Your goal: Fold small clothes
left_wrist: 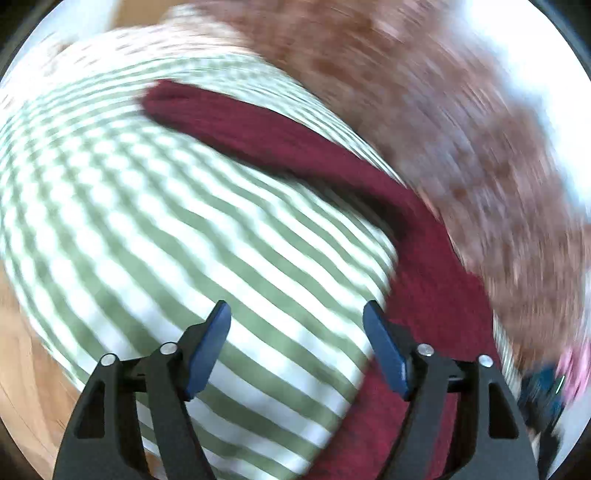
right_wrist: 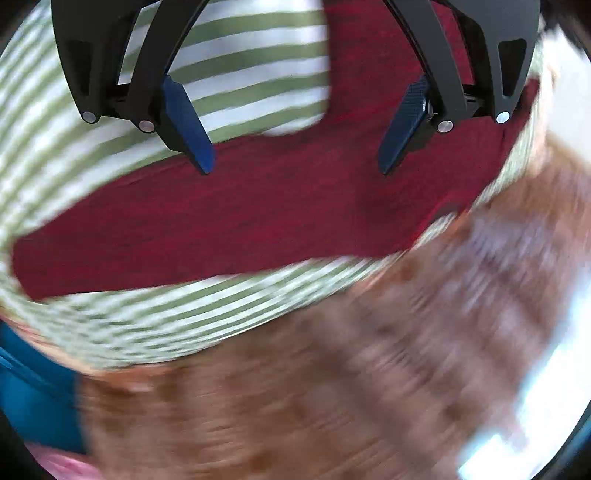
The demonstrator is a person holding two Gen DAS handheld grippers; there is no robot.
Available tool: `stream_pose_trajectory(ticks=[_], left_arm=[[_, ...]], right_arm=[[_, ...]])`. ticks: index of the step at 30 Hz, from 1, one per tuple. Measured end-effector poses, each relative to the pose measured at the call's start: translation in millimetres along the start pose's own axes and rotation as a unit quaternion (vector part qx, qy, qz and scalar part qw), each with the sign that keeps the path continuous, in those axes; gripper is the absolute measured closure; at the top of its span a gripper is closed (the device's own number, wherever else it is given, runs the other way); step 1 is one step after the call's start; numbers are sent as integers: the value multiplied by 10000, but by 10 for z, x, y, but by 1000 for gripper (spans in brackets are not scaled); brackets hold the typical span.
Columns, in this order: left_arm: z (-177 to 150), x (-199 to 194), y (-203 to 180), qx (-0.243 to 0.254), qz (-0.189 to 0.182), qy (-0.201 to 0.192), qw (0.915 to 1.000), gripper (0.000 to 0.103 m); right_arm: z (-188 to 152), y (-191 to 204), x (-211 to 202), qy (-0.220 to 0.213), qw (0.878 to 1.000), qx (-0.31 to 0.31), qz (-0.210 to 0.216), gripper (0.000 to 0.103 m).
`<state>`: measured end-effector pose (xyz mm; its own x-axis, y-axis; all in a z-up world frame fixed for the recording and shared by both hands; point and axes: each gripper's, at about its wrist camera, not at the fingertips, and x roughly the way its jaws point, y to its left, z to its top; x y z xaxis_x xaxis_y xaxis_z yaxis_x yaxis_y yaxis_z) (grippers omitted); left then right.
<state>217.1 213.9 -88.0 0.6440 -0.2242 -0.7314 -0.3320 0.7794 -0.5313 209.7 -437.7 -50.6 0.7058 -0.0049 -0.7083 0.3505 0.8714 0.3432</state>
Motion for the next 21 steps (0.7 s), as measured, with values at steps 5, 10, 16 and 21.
stream_pose_trajectory(ticks=[5,10,16,21], left_arm=[[602,46,737,-1120,113,-432,9927,28],[1113,250,1058,-1265,537,-630,9885,30],[1508,572,1107,-964,851,-521,9903,61],[1835,668,834,-271,1136,-682,9908,93]], right_arm=[[-550,1059,432,649,9899,-1211,344,14],[-880,1429,700,810,9809,-1765,33,10],[-924,1384,753,814,9818,-1715,108,3],[-941,1465,814,798,9775,-1945,-139,3]])
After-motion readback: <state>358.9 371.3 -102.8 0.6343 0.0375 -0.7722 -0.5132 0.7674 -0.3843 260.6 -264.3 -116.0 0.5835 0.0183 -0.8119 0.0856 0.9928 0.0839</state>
